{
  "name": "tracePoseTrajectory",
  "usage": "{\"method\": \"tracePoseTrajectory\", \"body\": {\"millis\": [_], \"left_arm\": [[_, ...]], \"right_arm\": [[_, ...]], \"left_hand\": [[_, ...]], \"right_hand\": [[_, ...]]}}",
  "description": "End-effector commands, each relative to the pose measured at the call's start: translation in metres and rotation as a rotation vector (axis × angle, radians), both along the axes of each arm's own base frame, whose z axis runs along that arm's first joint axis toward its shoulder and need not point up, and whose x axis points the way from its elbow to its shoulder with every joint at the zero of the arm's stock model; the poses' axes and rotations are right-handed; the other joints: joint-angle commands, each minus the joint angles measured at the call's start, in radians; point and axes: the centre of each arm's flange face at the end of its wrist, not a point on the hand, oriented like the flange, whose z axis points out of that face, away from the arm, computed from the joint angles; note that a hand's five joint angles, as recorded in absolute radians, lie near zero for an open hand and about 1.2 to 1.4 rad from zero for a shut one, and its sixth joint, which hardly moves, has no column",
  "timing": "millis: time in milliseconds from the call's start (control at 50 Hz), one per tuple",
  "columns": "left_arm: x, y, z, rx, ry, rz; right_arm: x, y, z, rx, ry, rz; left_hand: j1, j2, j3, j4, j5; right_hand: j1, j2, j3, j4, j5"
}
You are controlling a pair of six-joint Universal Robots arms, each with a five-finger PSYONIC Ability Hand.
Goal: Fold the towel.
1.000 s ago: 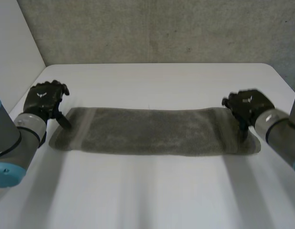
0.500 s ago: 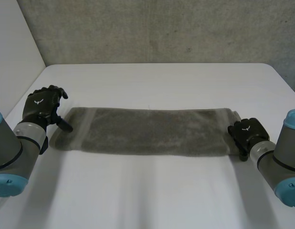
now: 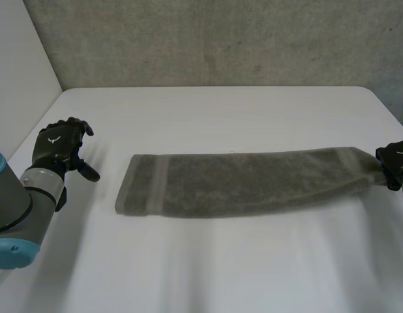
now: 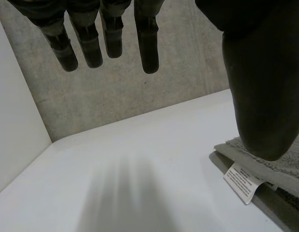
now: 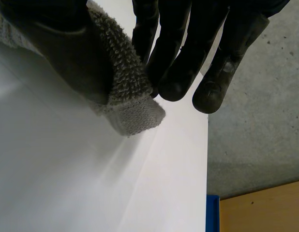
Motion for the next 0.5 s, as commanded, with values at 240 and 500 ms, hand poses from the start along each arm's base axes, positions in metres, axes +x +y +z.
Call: {"method": "tracePoseTrajectory", "body": {"millis": [240, 500], "left_arm": [[0.000, 0.000, -0.002, 0.003, 0.000, -0.002], [0.000, -0.001, -0.004, 0.008, -0.001, 0.001]], "right_arm": [[0.000, -0.002, -0.006, 0.014, 0.001, -0.002], [0.061, -0.004, 0.055, -0.178, 0.005, 0.144]], "left_hand": [[-0.068, -0.064, -0.075, -0.074, -0.047], [-0.068, -0.064, -0.075, -0.074, -0.047]], "right_hand": [[0.355, 0.054, 0.057, 0.055, 0.267], [0.355, 0.054, 0.057, 0.055, 0.267]]}}
